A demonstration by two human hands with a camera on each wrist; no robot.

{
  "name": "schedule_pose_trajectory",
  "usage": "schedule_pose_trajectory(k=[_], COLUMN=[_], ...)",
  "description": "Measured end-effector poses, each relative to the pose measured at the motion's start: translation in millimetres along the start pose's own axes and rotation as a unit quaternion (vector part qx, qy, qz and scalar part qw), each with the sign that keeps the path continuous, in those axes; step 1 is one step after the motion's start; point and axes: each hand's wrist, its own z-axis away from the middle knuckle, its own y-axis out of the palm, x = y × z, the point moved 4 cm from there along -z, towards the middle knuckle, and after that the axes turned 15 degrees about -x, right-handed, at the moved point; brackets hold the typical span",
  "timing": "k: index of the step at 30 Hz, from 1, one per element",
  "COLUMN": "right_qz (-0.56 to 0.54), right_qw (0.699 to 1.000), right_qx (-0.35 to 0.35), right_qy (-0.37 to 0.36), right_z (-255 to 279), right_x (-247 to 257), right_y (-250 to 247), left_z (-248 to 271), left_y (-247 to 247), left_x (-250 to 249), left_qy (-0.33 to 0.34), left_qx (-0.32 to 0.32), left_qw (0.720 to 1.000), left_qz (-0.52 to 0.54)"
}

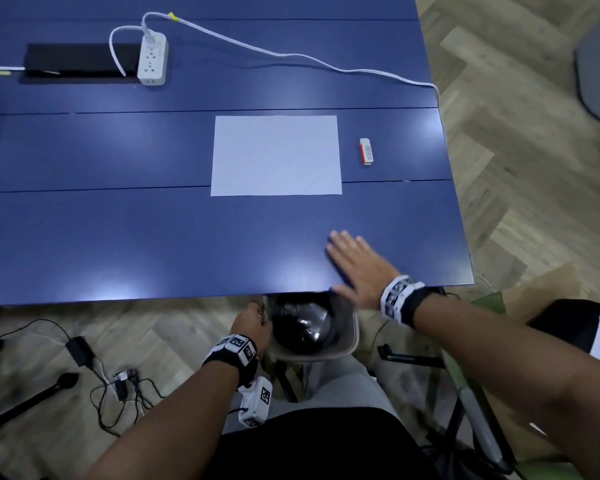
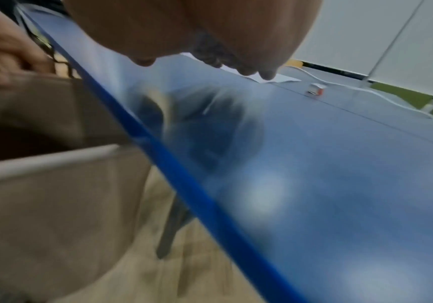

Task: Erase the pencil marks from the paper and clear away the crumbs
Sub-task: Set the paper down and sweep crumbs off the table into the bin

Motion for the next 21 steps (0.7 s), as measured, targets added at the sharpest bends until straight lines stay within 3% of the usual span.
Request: schedule_pose_trajectory(k=[4, 7, 11, 15, 17, 21], right_qz=[0.038, 0.035, -0.001, -0.047, -0.055, -0.001], right_qw=[0.994, 0.995, 0.999, 0.994, 0.994, 1.0], right_qx=[0.061, 0.045, 0.035, 0.043, 0.016, -0.003], right_qy=[0.083, 0.087, 0.02, -0.09, -0.091, -0.014], right_z=[-5, 7, 28, 44, 35, -19], right_x=[-42, -9, 60, 88, 74, 13], right_y=[7, 21, 36, 33, 22, 3], left_z=[-1, 0, 1, 1, 1, 1], left_y=[-1, -1, 0, -2, -3, -2], left_x=[0, 1, 2, -1, -2, -4], left_qy=[0.003, 0.004, -0.002, 0.003, 0.008, 0.013], left_qx=[-0.002, -0.006, -0.001, 0.003, 0.002, 0.001], left_qw=[1.0, 1.0, 1.0, 1.0, 1.0, 1.0], left_qz=[-0.005, -0.006, 0.01, 0.016, 0.012, 0.002])
